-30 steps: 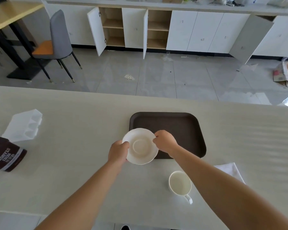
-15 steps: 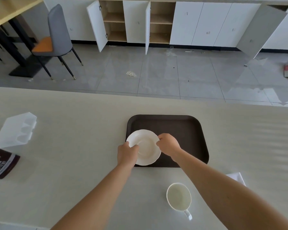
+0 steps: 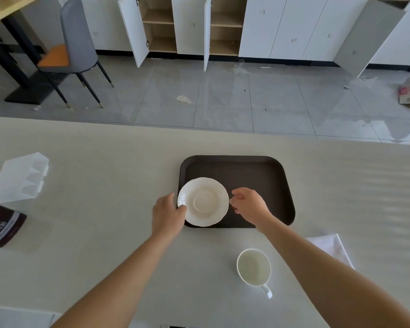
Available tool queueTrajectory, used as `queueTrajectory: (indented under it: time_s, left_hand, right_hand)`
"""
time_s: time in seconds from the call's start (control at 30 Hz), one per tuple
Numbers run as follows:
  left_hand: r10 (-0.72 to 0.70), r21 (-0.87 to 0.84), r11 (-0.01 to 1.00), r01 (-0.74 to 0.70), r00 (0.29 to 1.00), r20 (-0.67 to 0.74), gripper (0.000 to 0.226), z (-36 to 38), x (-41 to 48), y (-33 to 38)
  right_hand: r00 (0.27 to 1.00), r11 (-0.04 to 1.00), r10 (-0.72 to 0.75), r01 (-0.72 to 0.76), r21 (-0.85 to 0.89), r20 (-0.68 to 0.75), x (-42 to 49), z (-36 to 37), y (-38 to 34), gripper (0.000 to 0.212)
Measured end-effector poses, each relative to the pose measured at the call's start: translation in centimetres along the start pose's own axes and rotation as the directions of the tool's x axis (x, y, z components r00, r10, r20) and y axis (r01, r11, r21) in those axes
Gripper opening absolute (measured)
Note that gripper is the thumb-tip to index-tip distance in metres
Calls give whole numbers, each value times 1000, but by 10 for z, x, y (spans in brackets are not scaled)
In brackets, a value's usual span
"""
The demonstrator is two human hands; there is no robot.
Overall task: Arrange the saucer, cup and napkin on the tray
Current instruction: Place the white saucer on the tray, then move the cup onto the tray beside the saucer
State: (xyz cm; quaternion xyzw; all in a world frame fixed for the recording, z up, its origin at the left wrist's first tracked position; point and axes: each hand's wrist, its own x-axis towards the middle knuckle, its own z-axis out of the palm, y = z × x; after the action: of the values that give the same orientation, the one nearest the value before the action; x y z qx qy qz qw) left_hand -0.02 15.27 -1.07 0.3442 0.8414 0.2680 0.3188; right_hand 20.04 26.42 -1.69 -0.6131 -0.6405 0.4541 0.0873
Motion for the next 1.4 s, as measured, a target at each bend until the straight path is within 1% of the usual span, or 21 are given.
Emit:
queueTrajectory:
  time_s: [0.03,0.07,0.13,0.2,0.23,0.3,0.33,0.47,0.57,0.63,0.7,0.77,0.87,0.93,1.0,1.23,1.3,1.4]
  left_hand:
    - [40,114,993,-40,999,3,40,0,1,-10]
    - [71,181,981,-70,997,-1,50,0,0,-20]
    - [146,334,934,-126,989,-34,54,0,0,-40]
    - [165,488,862,-136,986,-18,55,3,2,-59]
    - [154,545,829,-126,988,-6,55,5,2,-68]
    - [146,608,783,-130,989,23,56,12,0,-82]
    - [160,625,767,-143,987,30,57,16,-1,-88]
    - [180,656,740,-152,983,25,62,27,-2,-98]
    - [180,669,731,-133,984,-2,62,31,0,-103]
    - [185,667,734,-125,983,-19,62,33,-1,-104]
    - [194,667,734,-123,980,-33,62,34,-1,-103]
    - [212,662,738,-129,976,-46,61,34,-2,-103]
    - [237,653,745,-137,969,-67,60,34,-2,-105]
    - [245,653,745,-136,966,-78,60,34,-2,-107]
    - [250,655,744,-132,964,-90,60,35,-2,-107]
    - [286,646,750,-141,950,-125,60,35,-3,-108]
    - [293,642,753,-143,947,-132,63,35,-3,-107]
    - [302,644,752,-143,942,-144,63,35,-3,-108]
  right_hand:
    - [1000,1000,-3,3,18,-15,-8,-4,6,37]
    - [1000,999,-5,6,37,-30,-16,-8,11,35]
    - [997,998,-12,17,65,-73,-34,-17,20,30]
    - [990,997,-36,45,62,-133,-53,-26,28,25]
    - [986,997,-54,63,48,-161,-63,-29,33,22]
    - [978,996,-83,84,-2,-191,-85,-35,44,15]
    - [976,995,-99,94,-37,-195,-97,-37,51,18]
    - [978,986,-125,104,-129,-166,-141,-43,75,37]
    - [985,957,-161,141,-252,-60,-165,-41,90,64]
    - [985,935,-170,163,-314,6,-174,-36,100,71]
    - [987,930,-155,159,-332,40,-176,-30,109,65]
    - [990,931,-141,143,-335,31,-177,-23,113,50]
    - [984,940,-168,141,-310,-61,-175,-16,115,23]
    - [973,944,-194,150,-294,-128,-174,-16,117,10]
    - [960,949,-223,174,-262,-171,-171,-18,119,6]
    - [904,930,-338,278,-241,-261,-154,-31,109,9]
    - [892,929,-347,284,-239,-290,-142,-34,99,7]
    - [891,949,-309,264,-175,-332,-118,-37,82,2]
